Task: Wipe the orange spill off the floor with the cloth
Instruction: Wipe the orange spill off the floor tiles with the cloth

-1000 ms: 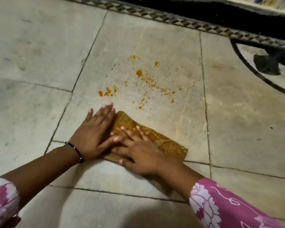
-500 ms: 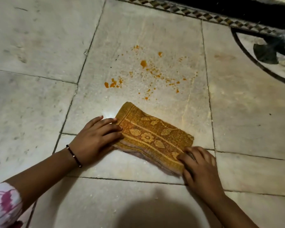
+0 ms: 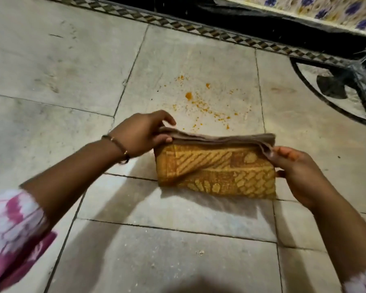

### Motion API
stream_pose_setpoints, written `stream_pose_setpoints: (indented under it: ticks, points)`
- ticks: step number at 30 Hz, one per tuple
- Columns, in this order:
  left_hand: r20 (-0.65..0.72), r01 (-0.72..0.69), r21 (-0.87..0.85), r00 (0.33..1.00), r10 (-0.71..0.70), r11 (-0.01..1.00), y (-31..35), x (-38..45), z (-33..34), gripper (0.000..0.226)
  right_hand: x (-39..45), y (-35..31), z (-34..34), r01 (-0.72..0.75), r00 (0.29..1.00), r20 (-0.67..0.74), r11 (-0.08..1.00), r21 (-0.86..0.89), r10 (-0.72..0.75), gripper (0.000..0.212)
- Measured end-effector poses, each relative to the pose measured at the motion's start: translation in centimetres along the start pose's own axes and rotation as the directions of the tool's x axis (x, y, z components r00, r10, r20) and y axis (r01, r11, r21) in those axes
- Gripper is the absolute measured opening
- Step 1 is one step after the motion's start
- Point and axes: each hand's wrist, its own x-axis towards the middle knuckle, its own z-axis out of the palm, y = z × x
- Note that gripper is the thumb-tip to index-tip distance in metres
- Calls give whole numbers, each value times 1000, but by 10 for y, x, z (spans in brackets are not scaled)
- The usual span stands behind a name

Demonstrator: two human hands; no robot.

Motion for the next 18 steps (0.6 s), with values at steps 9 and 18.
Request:
stream_pose_setpoints:
  ticks: [9,18]
  points:
    - [-53,261,317,965,-258,912,-66,-35,50,78,25,32,58,-77,989,-148,814,-575,-11,67]
    - [-51,346,470,929,-366,812,-116,-62,52,92,67,31,162,-202,978,-186,690,-695,98,81]
